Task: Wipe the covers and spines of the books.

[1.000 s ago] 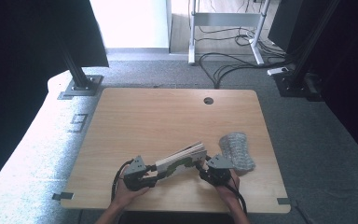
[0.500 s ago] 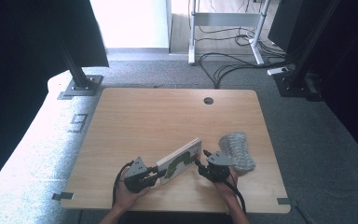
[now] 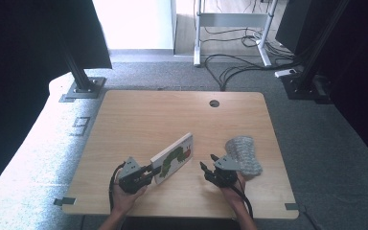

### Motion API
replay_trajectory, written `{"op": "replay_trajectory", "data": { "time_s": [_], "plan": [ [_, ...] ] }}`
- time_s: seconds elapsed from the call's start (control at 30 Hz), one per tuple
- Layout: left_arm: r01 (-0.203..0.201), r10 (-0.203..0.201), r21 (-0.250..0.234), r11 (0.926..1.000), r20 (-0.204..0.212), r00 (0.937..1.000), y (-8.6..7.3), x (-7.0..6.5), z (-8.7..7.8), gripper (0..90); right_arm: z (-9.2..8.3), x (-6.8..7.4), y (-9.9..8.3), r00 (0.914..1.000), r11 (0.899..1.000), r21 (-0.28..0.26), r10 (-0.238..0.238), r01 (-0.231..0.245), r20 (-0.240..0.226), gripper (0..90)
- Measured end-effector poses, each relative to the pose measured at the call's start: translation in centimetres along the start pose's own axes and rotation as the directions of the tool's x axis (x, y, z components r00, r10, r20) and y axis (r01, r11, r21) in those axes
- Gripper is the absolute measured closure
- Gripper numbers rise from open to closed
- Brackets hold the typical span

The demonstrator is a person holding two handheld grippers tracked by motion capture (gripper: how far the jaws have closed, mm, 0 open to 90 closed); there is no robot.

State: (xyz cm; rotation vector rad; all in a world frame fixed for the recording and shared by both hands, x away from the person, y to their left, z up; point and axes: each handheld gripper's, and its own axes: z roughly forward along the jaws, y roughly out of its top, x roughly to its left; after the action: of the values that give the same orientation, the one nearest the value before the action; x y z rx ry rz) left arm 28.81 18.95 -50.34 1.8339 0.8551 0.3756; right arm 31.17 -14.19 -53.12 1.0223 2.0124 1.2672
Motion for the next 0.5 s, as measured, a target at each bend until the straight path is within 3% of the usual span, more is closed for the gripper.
{"op": "replay_trajectory", "data": {
  "time_s": [0.5],
  "plan": [
    [0.034,-0.035,-0.011,0.9994,-0.068,0.9971,-0.15,0.49,-0.22,74.7,0.30,0.04,-0.21,0.9993,0.999,0.028,0.036,-0.036,0.005,38.2]
  ]
}}
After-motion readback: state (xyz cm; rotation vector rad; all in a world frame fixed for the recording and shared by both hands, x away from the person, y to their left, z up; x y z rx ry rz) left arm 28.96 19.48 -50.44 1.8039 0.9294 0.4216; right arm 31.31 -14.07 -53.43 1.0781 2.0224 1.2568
